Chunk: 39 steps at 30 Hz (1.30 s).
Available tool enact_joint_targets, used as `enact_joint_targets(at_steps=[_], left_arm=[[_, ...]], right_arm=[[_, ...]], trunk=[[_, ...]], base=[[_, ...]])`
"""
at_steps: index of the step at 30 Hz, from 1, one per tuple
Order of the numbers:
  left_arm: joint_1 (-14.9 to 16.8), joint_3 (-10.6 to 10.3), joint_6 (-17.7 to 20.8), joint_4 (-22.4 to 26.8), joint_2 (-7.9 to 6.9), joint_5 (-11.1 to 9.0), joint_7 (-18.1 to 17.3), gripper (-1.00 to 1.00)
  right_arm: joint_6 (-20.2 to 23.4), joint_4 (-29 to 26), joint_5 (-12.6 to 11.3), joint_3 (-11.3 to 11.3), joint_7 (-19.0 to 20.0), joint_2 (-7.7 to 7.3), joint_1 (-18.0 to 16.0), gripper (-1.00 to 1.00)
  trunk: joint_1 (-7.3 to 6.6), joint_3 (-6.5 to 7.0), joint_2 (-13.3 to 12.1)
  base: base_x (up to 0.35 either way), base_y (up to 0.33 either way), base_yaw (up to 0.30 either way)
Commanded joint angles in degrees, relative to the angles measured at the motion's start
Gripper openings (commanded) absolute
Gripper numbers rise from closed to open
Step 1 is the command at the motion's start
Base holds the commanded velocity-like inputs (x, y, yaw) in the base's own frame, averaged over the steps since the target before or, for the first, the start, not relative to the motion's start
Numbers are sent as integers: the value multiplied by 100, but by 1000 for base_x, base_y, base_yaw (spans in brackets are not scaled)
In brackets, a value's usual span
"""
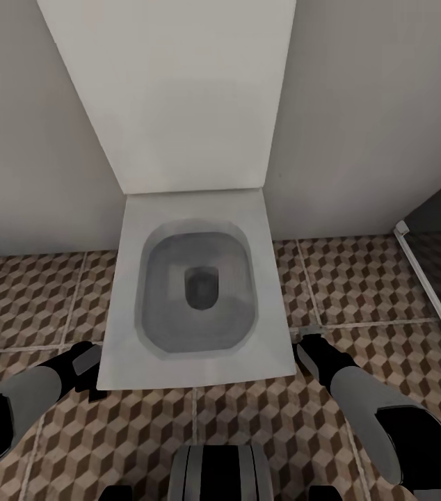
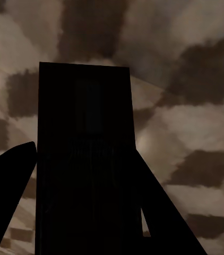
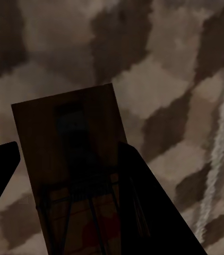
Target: Take the four mousetraps from the cabinet in the bathroom and place them on the bathroom floor. Make sure all four end up on the same floor surface, and ensure that at least two of them are either under or directly next to the same bathroom sink.
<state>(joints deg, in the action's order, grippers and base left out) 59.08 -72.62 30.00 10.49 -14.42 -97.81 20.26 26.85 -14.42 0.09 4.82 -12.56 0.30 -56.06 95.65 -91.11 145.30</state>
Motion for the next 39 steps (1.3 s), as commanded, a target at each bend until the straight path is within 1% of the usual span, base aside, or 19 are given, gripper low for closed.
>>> enact_joint_targets(at_steps=[1,15,22,23,39], left_arm=[[-2,20,-11,32,-8,-98,66,-100],[-2,20,-11,27,-16,-98,82,-100],[-2,20,-14,23,-83,-98,84,-100],[-2,20,-16,23,-89,-98,84,100],[-2,22,-20,23,-96,-98,84,100]], right_arm=[[44,-9,0,46,-18,-2,-1,-100],[42,-9,-3,46,-18,-4,-1,-100],[41,-9,-8,46,-18,-4,-1,-100],[41,-9,-8,46,-18,-4,-1,-100],[43,-7,-4,46,-18,-4,-1,-100]], trunk=[[1,-5,1],[1,-5,1],[1,-5,1],[1,-5,1],[1,-5,1]], base=[[0,0,0],[0,0,0],[0,0,0],[0,0,0],[0,0,0]])
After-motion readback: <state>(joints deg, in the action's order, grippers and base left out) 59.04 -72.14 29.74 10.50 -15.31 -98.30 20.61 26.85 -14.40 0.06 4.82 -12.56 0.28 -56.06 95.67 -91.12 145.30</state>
